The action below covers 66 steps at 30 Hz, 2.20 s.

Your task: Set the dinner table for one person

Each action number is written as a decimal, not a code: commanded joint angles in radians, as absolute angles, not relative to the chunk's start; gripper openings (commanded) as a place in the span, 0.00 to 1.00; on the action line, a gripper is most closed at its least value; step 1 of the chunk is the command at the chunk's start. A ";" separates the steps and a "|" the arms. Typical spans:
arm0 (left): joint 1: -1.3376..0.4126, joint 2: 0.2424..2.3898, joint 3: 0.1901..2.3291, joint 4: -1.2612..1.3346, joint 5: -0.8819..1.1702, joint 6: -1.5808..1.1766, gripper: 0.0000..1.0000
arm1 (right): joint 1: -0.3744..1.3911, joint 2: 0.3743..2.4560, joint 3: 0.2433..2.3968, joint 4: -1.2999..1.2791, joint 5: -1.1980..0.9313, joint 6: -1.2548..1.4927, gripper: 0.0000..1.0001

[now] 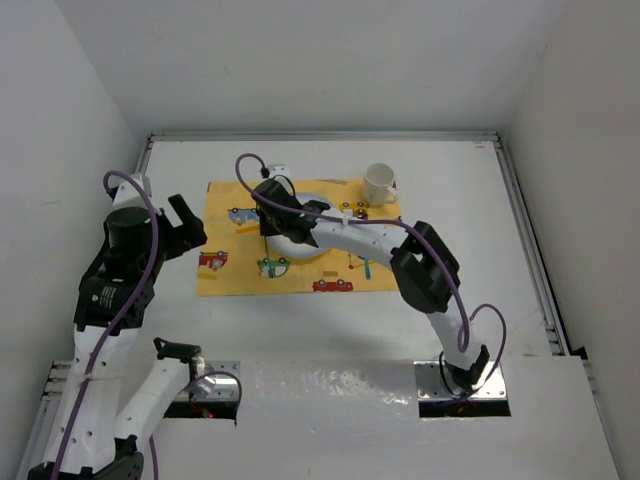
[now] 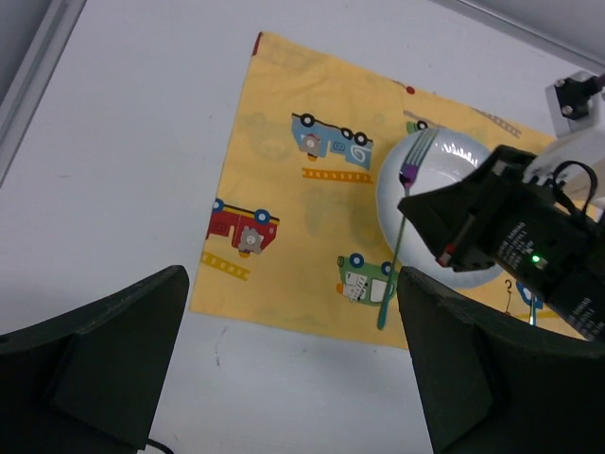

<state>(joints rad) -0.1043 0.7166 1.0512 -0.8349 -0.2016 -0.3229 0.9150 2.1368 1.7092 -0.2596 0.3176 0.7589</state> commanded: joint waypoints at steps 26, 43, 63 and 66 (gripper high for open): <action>-0.127 0.693 1.049 -0.885 -0.193 -0.344 0.91 | 0.988 2.451 1.971 -0.110 0.535 0.894 0.02; -0.130 0.680 1.029 -0.888 -0.189 -0.342 0.91 | 0.986 2.519 1.982 -0.094 0.529 0.928 0.06; -0.133 0.675 1.025 -0.896 -0.181 -0.344 0.91 | 0.988 2.557 2.014 -0.060 0.535 1.029 0.06; -0.133 0.673 1.022 -0.894 -0.181 -0.344 0.91 | 0.988 2.553 2.013 -0.060 0.531 1.014 0.17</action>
<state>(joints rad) -0.1192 0.6842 1.0302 -0.9176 -0.1902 -0.3424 0.9844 2.5469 1.9717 -0.1047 0.5251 1.0149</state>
